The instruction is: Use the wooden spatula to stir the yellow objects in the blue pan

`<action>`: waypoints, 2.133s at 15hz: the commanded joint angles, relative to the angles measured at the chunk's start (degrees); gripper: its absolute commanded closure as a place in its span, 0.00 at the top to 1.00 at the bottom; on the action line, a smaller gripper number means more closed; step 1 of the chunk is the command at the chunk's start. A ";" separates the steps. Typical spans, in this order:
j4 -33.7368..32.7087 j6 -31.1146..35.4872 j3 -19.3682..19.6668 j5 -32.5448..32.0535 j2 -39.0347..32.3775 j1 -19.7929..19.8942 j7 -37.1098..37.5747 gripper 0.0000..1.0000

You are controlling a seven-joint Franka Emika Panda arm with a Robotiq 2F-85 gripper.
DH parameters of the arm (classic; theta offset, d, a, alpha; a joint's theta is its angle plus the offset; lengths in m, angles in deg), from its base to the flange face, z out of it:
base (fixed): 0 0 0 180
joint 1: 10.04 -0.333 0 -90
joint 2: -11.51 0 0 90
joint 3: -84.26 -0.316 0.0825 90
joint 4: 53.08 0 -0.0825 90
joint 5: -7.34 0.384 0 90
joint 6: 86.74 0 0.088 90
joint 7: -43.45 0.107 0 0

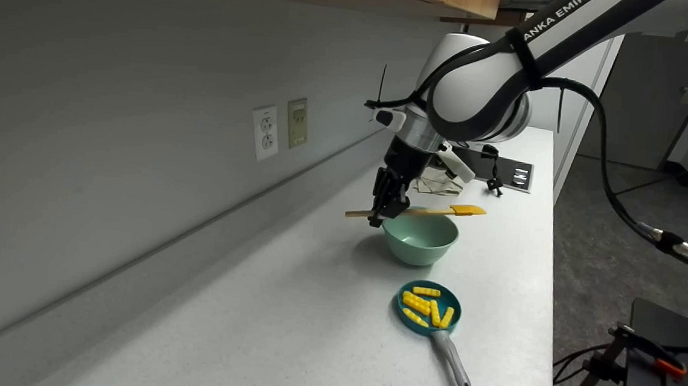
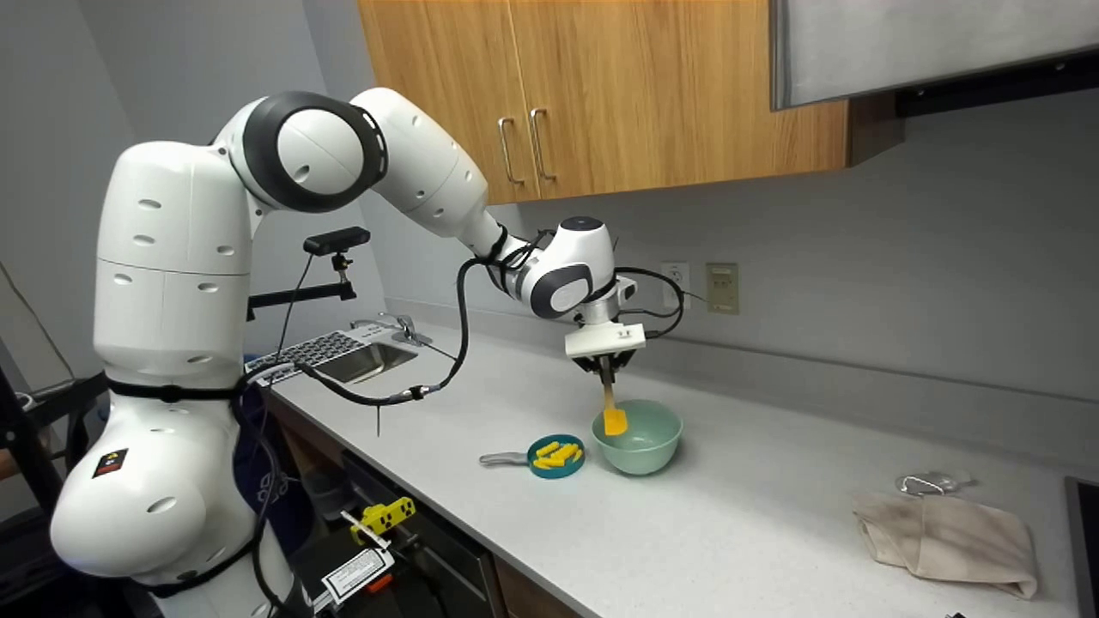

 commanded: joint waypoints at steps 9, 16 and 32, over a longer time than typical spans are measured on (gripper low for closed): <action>9.29 -0.23 -6.32 10.55 5.07 -0.21 -4.52 0.04; 9.58 0.92 -12.53 22.92 3.82 0.27 -15.94 0.04; -0.94 -29.34 -1.38 42.28 -4.16 -2.30 -53.30 0.04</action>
